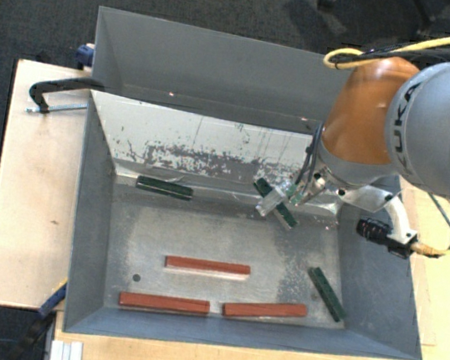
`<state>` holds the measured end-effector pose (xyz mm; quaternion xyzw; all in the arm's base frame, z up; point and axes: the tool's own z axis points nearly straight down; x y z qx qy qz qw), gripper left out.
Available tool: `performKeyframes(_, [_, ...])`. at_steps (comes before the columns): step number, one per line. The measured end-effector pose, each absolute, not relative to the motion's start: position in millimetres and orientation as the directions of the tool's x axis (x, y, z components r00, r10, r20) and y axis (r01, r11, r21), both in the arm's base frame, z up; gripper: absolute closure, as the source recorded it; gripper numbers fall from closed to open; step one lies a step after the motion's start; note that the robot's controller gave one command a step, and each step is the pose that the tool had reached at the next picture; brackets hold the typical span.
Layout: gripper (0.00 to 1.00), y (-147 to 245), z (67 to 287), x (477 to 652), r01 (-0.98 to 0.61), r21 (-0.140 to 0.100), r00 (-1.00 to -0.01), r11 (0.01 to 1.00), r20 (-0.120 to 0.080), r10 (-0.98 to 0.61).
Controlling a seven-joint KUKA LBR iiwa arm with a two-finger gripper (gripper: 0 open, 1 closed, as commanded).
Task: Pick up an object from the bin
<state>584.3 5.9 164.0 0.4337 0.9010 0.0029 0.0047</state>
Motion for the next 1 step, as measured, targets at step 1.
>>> performKeyframes(1, [1.0,6.3,175.5,585.7,0.78,0.005,-0.626,0.626,-0.003,0.78])
